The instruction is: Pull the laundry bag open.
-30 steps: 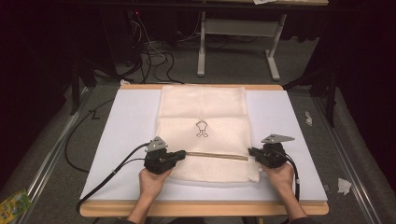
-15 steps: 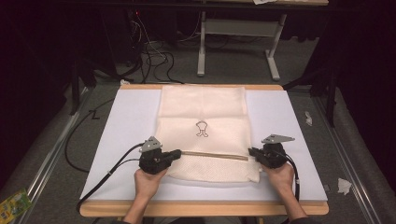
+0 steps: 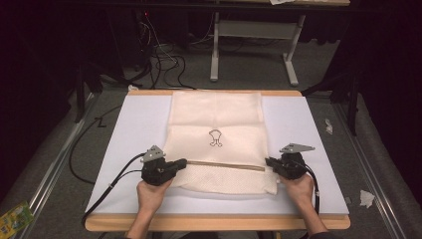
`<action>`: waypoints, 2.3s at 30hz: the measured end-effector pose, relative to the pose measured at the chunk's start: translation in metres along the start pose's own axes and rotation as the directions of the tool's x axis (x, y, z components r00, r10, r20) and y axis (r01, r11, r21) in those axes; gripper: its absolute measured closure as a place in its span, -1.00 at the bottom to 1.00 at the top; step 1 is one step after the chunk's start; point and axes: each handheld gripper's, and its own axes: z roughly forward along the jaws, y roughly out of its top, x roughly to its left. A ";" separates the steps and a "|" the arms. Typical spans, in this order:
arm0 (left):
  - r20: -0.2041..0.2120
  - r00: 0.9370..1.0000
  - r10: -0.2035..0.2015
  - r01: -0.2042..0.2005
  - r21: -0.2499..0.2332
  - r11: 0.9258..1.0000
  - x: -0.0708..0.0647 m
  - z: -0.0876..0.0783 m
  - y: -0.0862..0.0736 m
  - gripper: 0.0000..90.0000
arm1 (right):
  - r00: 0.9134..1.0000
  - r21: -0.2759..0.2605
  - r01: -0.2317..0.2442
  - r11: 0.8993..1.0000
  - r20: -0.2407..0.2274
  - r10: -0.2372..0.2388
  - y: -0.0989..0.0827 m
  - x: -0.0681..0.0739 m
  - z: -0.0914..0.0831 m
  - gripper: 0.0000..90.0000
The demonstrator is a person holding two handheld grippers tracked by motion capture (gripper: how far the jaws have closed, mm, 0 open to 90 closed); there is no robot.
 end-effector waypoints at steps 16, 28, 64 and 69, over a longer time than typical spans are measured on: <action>-0.036 0.999 -0.010 0.010 -0.002 1.000 0.010 -0.010 -0.006 0.93 | 1.000 0.005 0.003 1.000 0.017 -0.003 0.000 0.000 -0.001 0.96; -0.059 0.998 -0.019 0.019 -0.005 1.000 0.019 -0.017 -0.008 0.93 | 1.000 0.005 0.004 1.000 0.030 -0.004 0.003 -0.001 -0.004 0.96; -0.071 0.996 -0.062 0.059 -0.041 0.997 0.033 -0.030 -0.005 0.93 | 0.999 -0.022 -0.006 1.000 0.052 0.008 0.007 -0.008 -0.011 0.96; -0.076 0.995 -0.061 0.058 -0.040 0.998 0.035 -0.033 -0.003 0.93 | 0.999 -0.028 -0.011 1.000 0.047 0.012 0.007 -0.010 -0.012 0.96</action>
